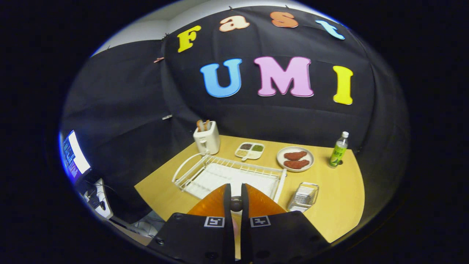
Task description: Take the plate from the dish rack, then take the spoon from the basket and place it into the plate.
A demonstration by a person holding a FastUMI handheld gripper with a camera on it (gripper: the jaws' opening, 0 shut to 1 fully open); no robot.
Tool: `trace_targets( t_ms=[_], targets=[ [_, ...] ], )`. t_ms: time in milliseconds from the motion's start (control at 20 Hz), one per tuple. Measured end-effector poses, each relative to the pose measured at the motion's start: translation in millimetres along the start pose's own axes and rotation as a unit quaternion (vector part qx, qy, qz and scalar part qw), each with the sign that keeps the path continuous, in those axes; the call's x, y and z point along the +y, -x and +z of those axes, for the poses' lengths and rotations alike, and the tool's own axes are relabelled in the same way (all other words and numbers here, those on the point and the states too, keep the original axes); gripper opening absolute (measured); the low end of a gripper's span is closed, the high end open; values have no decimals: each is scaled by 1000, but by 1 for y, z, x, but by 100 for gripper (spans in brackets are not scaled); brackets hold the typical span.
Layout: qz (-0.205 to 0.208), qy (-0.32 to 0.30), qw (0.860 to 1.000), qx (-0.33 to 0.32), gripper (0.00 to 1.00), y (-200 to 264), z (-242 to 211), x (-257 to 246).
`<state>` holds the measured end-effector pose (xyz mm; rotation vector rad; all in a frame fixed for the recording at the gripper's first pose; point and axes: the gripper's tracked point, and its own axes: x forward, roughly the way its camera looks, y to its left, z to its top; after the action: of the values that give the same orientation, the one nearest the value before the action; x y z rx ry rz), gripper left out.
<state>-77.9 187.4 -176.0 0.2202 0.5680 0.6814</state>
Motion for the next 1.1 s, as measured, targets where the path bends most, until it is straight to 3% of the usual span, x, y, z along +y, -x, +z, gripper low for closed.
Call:
trace_targets(
  t_ms=[150,300,700,1100],
  targets=[
    [63,18,997,41,11,-24,-46,48],
    [93,50,992,66,11,-48,-84,72],
    [93,82,989,85,11,-89,-138,76],
    [102,70,983,134,14,-72,-178,58]
  ],
)
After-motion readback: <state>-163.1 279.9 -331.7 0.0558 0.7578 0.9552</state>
